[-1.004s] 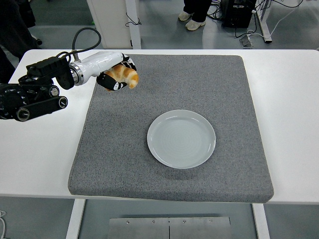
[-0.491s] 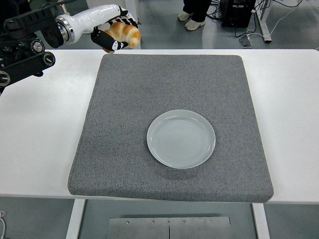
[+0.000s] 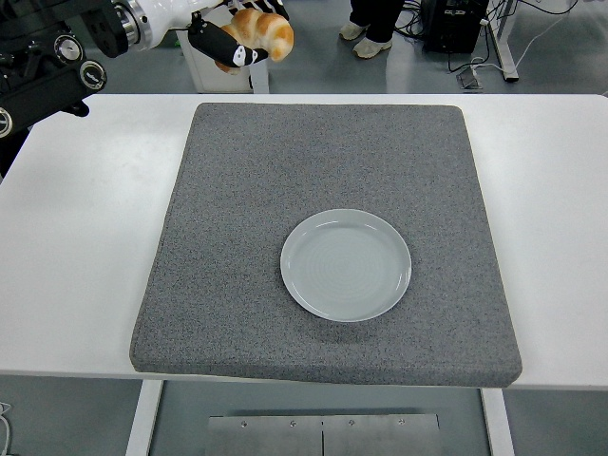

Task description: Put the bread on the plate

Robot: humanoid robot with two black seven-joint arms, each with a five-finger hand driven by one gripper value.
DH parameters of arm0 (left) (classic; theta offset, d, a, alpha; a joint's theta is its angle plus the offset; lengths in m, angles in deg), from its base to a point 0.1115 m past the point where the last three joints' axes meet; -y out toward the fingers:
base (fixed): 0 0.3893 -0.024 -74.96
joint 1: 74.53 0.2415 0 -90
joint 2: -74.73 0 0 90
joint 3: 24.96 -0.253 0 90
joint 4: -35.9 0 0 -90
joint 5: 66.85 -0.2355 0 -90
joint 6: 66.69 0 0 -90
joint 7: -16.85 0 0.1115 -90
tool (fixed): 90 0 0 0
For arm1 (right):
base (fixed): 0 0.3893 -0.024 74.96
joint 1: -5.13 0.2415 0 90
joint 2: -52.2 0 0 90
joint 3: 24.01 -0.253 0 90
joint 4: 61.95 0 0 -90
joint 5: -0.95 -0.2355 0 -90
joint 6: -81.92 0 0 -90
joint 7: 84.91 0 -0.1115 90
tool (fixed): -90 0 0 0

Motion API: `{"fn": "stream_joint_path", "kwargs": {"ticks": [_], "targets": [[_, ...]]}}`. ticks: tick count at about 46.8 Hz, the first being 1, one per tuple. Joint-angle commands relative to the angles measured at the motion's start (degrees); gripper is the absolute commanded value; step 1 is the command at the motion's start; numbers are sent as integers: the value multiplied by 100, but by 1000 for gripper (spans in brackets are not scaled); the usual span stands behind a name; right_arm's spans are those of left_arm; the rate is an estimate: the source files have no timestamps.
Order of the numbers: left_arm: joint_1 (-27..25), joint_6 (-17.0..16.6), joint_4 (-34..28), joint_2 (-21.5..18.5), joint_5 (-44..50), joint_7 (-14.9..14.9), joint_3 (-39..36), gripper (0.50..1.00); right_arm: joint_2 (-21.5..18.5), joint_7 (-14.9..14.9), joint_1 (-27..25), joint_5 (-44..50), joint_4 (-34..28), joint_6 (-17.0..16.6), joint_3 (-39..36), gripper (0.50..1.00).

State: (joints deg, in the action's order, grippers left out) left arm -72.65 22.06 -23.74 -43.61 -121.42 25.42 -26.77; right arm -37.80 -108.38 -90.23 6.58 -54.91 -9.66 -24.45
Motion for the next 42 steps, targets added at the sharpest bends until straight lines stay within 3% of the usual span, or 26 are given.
{"fn": "stream_joint_path", "kwargs": {"ticks": [1,17,22,42], "targets": [[6,1,-136,74,-1,5,32,546,0,0,0,0,0,0,0,1000],[41,1,-1085,268,-27,58,137,551,0,0,0,0,0,0,0,1000],[76,1,-1296,347,-194,224,128,552,0,0,0,0,0,0,0,1000],[533,-34,-1393,795,-941,216,102,554,0,0,0,0,0,0,0,1000]]}}
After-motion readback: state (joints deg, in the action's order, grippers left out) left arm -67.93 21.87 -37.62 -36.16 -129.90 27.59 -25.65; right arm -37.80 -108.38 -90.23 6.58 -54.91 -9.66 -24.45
